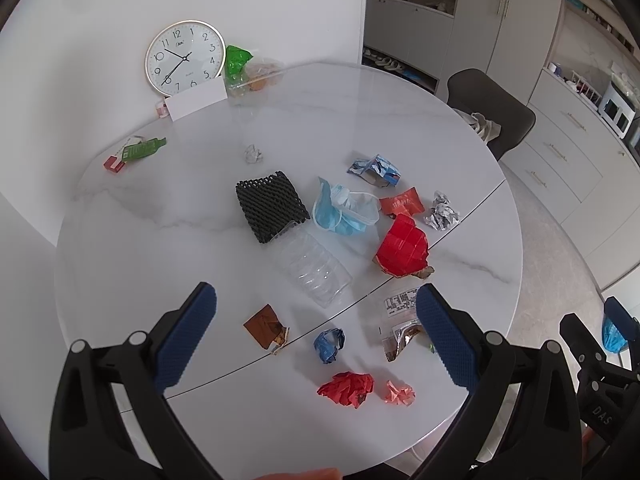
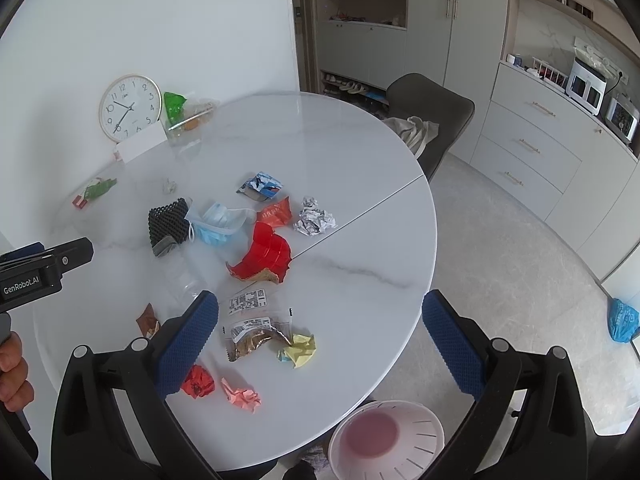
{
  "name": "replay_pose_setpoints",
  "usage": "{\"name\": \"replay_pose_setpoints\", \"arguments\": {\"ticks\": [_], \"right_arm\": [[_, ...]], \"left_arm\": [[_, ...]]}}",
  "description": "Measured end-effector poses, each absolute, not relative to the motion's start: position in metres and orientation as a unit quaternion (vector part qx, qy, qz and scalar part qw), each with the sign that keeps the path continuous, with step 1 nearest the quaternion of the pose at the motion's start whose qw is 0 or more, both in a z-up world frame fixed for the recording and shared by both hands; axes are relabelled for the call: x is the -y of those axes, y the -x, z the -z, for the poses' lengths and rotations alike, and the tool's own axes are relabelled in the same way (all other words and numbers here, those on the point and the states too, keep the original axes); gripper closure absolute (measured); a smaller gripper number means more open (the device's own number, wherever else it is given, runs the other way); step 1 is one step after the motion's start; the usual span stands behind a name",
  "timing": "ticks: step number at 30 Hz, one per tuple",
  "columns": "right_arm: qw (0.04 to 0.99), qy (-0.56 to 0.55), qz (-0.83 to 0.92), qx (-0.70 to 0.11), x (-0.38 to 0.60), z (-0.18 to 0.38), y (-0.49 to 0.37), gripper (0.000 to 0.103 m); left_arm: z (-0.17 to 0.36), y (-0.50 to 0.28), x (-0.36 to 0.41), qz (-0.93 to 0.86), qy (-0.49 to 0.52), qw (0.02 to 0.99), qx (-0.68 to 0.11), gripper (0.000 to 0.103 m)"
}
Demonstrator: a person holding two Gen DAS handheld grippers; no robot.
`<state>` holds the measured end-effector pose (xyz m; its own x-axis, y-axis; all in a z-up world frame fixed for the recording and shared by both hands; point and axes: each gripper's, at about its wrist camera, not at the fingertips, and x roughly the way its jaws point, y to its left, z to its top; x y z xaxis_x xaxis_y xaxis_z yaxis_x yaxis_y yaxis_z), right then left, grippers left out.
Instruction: Collect trash
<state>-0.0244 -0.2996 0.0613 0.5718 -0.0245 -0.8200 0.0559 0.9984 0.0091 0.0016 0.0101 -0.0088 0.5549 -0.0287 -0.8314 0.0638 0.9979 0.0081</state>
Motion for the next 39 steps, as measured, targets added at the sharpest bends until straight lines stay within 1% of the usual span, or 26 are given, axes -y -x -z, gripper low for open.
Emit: {"name": "replay_pose_setpoints", "arguments": {"ticks": [39], "right_arm": [[0.882,-0.011,0.021,-0.471,0.2974,-0.0597,0.0226,0.002]], "left_arm": [[0.0079,-0.0034,-0.0128,0.024,-0.016,0.878,-0.477,0.007]]}}
